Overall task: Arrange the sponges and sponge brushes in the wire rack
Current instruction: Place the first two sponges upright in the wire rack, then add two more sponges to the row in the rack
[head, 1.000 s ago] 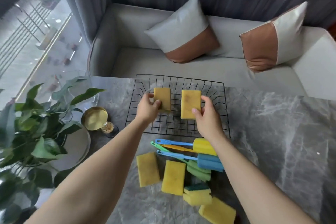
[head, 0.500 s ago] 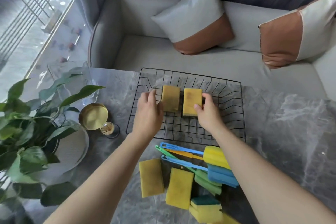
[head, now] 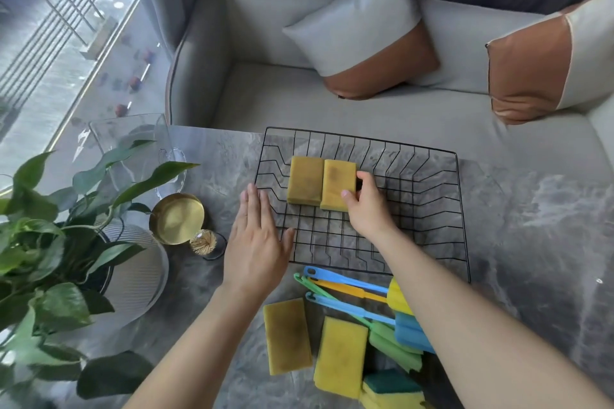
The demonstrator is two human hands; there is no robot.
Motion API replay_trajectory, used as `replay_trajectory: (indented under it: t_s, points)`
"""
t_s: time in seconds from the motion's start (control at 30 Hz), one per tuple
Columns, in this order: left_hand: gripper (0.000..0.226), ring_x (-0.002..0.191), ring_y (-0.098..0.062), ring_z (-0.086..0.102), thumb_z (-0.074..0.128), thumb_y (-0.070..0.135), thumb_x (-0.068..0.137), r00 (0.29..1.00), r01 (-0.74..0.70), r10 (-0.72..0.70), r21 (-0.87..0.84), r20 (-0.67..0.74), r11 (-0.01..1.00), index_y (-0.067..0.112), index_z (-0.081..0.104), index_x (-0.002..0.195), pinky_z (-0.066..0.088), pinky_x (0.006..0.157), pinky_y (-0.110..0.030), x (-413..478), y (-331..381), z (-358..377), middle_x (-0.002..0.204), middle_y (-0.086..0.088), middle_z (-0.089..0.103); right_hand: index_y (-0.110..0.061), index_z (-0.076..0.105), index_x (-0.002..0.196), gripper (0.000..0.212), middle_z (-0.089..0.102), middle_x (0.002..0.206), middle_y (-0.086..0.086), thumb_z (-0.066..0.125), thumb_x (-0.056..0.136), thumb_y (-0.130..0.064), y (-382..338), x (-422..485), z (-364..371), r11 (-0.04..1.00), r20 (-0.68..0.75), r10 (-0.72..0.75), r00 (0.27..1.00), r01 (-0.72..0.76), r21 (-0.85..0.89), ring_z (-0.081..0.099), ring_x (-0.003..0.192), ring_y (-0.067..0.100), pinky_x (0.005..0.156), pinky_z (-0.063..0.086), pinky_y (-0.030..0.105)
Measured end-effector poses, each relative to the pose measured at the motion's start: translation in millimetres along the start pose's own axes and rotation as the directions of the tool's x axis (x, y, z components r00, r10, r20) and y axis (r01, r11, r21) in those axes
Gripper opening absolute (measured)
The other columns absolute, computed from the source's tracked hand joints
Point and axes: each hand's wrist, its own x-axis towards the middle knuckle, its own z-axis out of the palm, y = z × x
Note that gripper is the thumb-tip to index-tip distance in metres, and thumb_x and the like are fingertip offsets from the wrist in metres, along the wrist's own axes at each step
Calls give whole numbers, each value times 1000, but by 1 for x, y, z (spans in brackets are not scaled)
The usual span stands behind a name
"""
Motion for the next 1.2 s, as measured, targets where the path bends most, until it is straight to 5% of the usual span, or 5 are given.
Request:
replay_trajectory:
  t_s: [0.27, 0.5, 0.87, 1.03, 1.2]
  points:
    - [83, 157, -33, -1, 35, 53, 102, 1000, -5, 4, 20, 27, 1000, -1, 7, 159, 5, 127, -38, 2, -1, 1, 168, -23, -1, -9, 37, 145, 50, 59, 127, 17, 55, 101, -22, -17, 5, 15, 1000, 8, 10, 1000, -10, 10, 58, 111, 31, 83, 39, 29]
    - [82, 157, -32, 3, 38, 51, 102, 1000, 7, -6, -84, 19, 996, 1, 7, 159, 12, 127, -41, -10, 1, -11, 168, -21, 2, -11, 38, 146, 53, 58, 130, 15, 54, 101, -32, -8, -11, 4, 999, -6, 45, 999, -45, -28, 57, 118, 32, 98, 48, 41]
    - [61, 132, -41, 44, 56, 35, 98, 997, 50, -63, -267, -40, 962, -4, 42, 144, 37, 110, -48, -121, -3, -11, 141, -26, 49, -25, 57, 104, 15, 61, 86, -9, 61, 94, -35, 10, -195, -27, 974, -197, -226, 954, 220, -52, 57, 75, 7, 64, 46, 21]
    - [58, 122, -42, 49, 59, 36, 97, 972, 217, -173, -330, 158, 919, 1, 46, 142, 43, 102, -50, -155, -4, 7, 131, -24, 51, -9, 60, 99, 17, 62, 97, 7, 63, 95, -26, 36, -243, -8, 979, -21, -43, 999, 38, -199, 60, 87, 27, 76, 50, 42]
    - [57, 116, -41, 52, 63, 41, 95, 943, 281, -196, -332, 268, 901, 2, 49, 133, 43, 97, -47, -165, 3, 18, 123, -22, 55, -8, 57, 108, 31, 61, 109, 10, 61, 97, -36, 45, -250, 1, 927, 26, 162, 986, -143, -347, 60, 101, 31, 81, 51, 41]
